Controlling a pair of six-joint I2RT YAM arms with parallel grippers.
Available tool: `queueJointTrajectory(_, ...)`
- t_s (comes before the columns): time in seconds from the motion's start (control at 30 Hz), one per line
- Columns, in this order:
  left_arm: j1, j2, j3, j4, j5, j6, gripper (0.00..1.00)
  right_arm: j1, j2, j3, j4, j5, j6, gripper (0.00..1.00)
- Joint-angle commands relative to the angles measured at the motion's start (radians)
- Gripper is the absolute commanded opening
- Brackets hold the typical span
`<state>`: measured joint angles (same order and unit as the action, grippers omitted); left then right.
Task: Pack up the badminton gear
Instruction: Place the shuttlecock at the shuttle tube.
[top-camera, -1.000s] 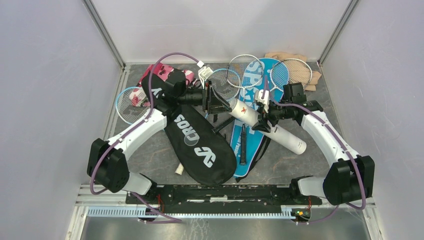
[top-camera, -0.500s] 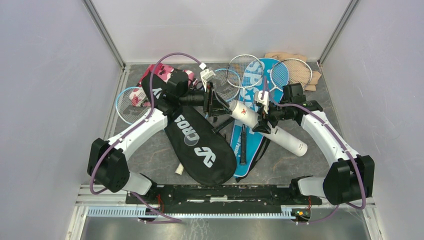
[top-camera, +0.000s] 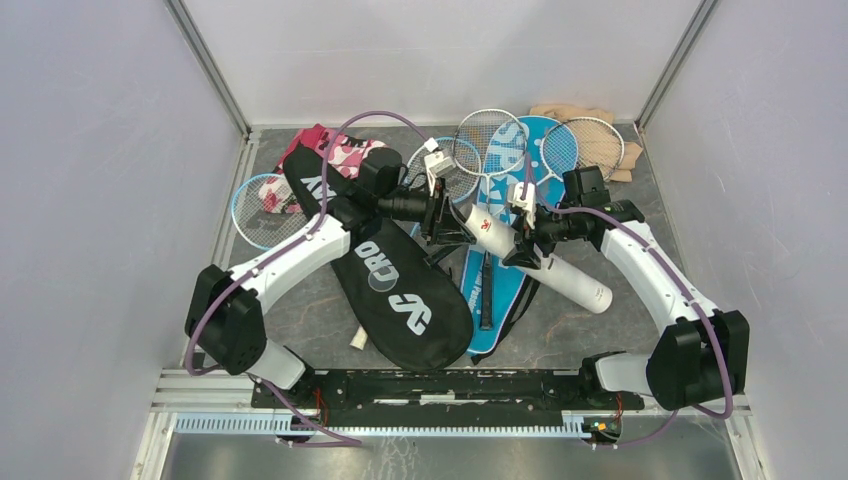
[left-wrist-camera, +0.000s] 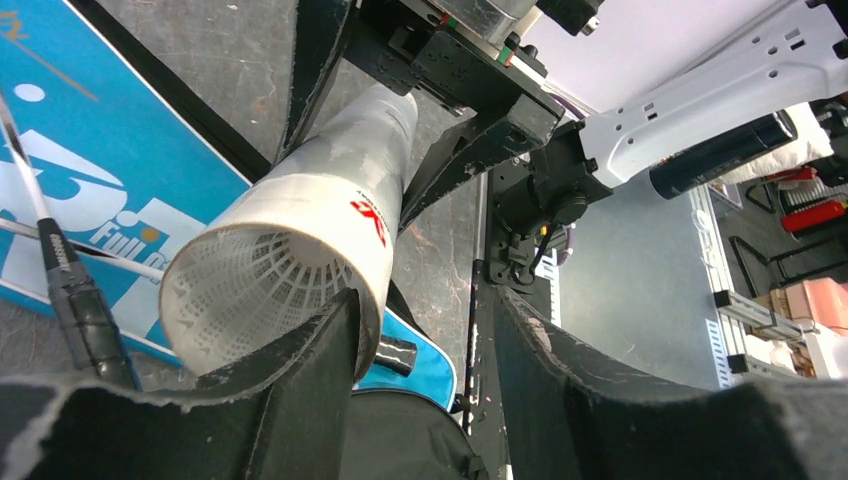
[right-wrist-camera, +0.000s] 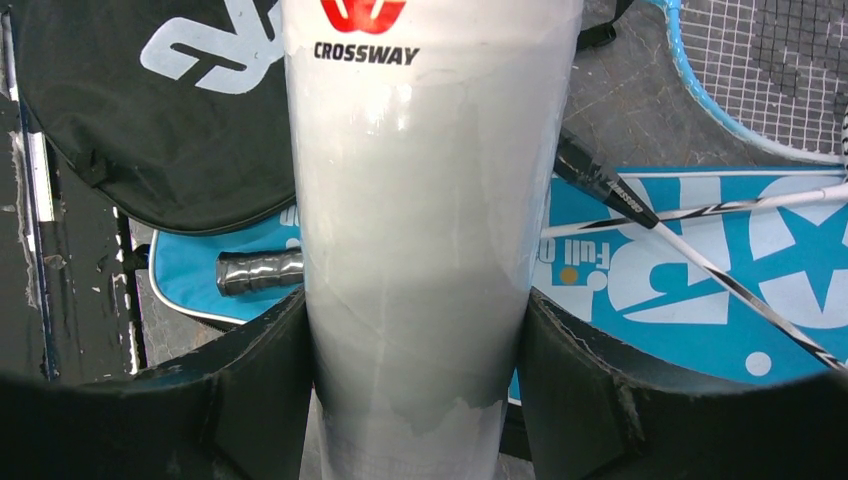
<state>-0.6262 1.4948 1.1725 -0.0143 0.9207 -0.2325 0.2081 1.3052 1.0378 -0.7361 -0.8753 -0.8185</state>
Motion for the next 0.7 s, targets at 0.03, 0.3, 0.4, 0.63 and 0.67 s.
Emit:
queueJointTrajectory(0.03,-0.052,0.040,0.064,-0.013,0.072,0.051,0.57,0.014,0.006,0.059,0.023,-0.051,0.001,0.14)
queueJointTrajectory(0.3,-0.087,0.088,0.118,-0.119,0.096,0.123,0.64,0.023,0.016,0.071,0.021,-0.049,-0.018,0.14)
queueJointTrajectory(0.4,-0.082,0.063,0.128,-0.177,0.059,0.200,0.72,0.023,0.011,0.067,0.021,-0.021,-0.022,0.14)
queueJointTrajectory(0.63,-0.040,-0.028,0.138,-0.249,-0.002,0.304,1.00,0.014,-0.009,0.050,0.029,0.002,-0.027,0.13)
queueJointTrajectory(0.67,-0.035,-0.035,0.144,-0.266,-0.004,0.319,1.00,0.013,-0.009,0.050,0.030,0.001,-0.026,0.13)
